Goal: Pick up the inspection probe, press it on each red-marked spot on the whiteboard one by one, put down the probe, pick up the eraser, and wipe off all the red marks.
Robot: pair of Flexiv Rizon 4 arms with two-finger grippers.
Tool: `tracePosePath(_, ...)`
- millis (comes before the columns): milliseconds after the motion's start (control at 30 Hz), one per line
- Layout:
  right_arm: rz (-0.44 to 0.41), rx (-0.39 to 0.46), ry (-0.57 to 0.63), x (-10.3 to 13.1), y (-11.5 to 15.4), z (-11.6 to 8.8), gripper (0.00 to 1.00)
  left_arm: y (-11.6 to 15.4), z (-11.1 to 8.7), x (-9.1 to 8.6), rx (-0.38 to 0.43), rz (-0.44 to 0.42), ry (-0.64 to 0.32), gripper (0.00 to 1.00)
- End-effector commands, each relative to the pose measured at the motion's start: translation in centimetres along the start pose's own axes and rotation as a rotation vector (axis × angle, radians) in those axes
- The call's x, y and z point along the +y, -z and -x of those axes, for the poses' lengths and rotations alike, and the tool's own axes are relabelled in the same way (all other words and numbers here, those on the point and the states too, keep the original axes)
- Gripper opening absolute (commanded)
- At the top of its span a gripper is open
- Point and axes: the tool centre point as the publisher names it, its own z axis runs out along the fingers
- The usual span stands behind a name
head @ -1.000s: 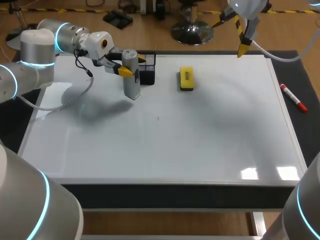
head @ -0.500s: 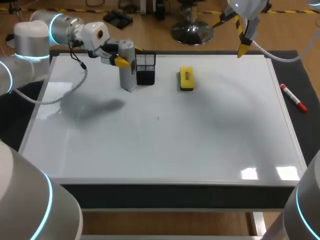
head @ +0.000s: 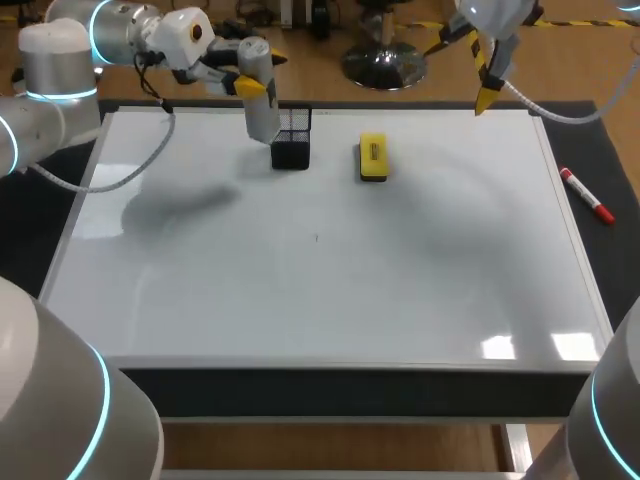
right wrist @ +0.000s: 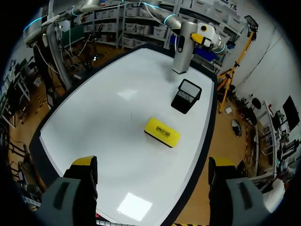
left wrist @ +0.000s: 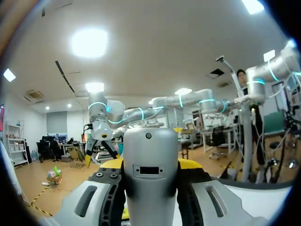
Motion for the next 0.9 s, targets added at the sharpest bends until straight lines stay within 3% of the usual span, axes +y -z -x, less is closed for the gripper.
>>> tracePosePath(33,-0.002,0.005,0.001,-0.1,0.1,0.1,1.00,-0.5,0.3,-1.2,-0.059,0.067,-0.011,0.00)
tracePosePath(467,-0.002,0.005,0.001,-0.1,0.1,0.1,1.00,-1.0,5.3,-0.5,-0.128,0.034,-0.031,0.00)
tracePosePath(733,-0.002,0.005,0.001,-0.1,0.1,0.1,1.00,-1.7,6.5,-0.5,-0.139,-0.037,-0.072,0.00)
tracePosePath(900,-0.002,0.005,0.001,-0.1,0.1,0.1,1.00,-1.7,6.5,-0.5,-0.139,-0.037,-0.072,0.00)
